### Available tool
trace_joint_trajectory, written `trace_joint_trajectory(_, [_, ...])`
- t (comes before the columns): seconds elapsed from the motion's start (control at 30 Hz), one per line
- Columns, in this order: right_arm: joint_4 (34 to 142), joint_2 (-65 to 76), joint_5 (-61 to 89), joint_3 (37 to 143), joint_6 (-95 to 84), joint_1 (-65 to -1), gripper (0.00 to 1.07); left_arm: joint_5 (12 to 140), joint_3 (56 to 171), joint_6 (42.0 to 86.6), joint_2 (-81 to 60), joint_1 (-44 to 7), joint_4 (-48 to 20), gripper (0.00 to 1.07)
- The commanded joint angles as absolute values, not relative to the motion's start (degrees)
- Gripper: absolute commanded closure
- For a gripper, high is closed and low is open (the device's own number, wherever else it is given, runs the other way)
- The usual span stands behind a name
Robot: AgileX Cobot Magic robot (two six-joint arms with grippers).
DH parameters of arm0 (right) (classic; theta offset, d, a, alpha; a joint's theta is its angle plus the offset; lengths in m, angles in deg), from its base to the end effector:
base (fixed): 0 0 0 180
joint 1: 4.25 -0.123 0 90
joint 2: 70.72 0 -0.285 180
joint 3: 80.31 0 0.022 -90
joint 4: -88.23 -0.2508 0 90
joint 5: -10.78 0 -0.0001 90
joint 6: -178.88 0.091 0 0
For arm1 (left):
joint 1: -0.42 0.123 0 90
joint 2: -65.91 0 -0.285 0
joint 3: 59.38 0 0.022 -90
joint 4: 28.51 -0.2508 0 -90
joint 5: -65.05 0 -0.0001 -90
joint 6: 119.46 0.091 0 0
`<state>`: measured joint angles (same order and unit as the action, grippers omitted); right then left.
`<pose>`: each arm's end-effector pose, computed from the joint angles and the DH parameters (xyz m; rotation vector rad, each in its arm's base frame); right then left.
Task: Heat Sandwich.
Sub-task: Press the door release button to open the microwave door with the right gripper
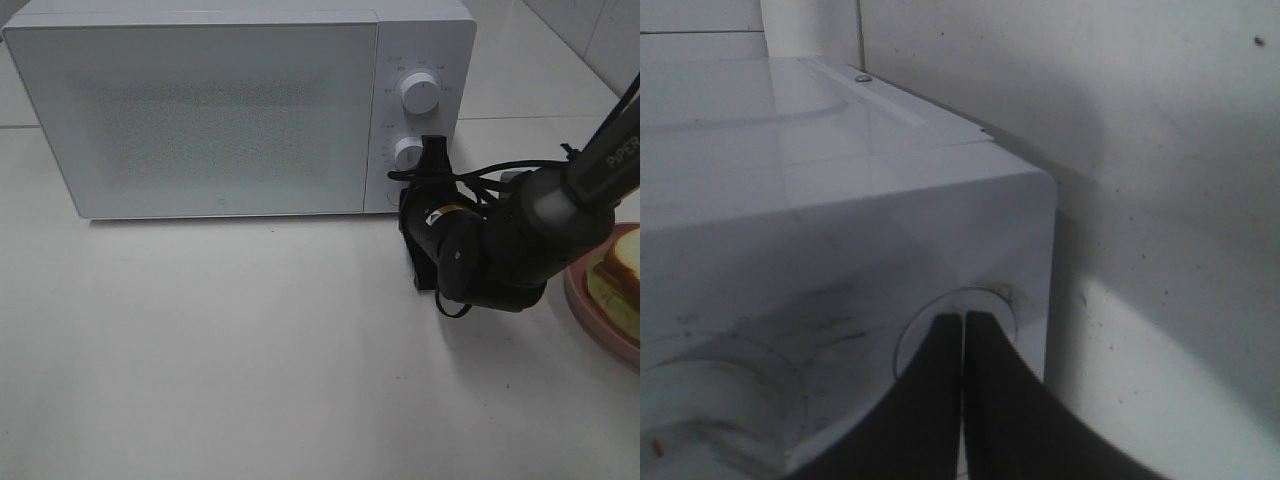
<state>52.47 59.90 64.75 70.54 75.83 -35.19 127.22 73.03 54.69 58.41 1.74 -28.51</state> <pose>0.3372 0.1521 0.0819 1.4280 1.4703 1.0367 -0.0086 -0.0002 0.2800 -0.1280 2.0429 -0.0493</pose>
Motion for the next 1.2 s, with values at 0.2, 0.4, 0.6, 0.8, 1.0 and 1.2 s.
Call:
trace_joint_trajectory(0.2, [53.39,61.22,63.55,73.64,75.6,-33.13,1.07,126.59,73.03,54.52,59.73,1.45,-28.51,0.09])
trace_joint_trajectory(0.4, [53.56,61.22,64.29,74.21,75.83,-33.07,1.07,126.59,73.03,54.52,59.73,1.45,-28.51,0.09])
trace_joint_trajectory(0.6, [56.37,61.05,71.22,74.27,77.09,-33.19,1.07,126.59,73.03,54.52,59.73,1.45,-28.51,0.09])
trace_joint_trajectory(0.8, [56.77,61.05,71.11,76.56,77.15,-33.24,1.07,126.59,73.03,54.52,59.73,1.45,-28.51,0.09])
trace_joint_trajectory(1.0, [54.25,61.05,73.23,77.36,76.86,-33.24,1.07,126.59,73.03,54.52,59.73,1.45,-28.51,0.09])
trace_joint_trajectory(1.2, [50.75,62.08,75.46,79.82,74.74,-33.07,1.07,126.59,73.03,54.52,59.73,1.45,-28.51,0.09])
